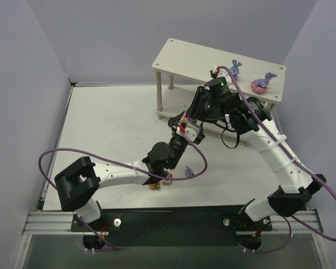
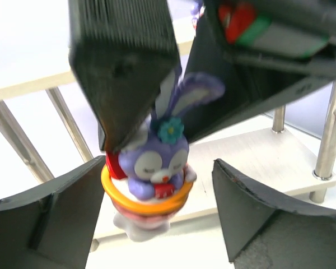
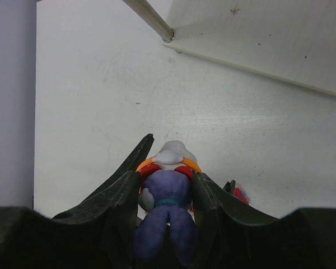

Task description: Place and organize the plastic toys onto the shelf

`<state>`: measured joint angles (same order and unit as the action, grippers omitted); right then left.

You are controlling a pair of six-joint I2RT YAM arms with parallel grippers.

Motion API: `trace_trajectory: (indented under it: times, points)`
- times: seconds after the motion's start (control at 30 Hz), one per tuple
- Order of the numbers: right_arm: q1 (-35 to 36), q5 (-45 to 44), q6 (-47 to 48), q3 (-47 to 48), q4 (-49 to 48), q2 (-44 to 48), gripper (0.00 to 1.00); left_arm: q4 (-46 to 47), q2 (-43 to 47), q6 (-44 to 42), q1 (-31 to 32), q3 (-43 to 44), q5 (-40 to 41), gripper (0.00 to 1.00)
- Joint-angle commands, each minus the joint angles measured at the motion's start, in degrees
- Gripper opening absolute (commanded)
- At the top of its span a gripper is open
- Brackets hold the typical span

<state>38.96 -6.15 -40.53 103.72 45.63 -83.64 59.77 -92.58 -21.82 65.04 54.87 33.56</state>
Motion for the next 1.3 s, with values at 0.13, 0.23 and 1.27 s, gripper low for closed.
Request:
trace_trajectory:
  times: [0.13, 0.23, 1.27]
  points:
    - [-0.90, 0.18, -0.42, 1.84, -0.01, 2.25, 0.00, 2.90, 0.64, 1.43, -0.17, -0.82, -0.60, 0.69]
    - [-0.99, 0.35, -0.42, 1.84, -0.01, 2.34, 0.00, 3.77, 0.55, 1.70, -0.09, -1.52, -0.34, 0.62]
    - [-2.75, 0.00, 3.00, -0.01, -8.53, 6.73, 0.64, -5.89, 7.14, 8.99, -0.35, -2.66, -6.14, 0.00]
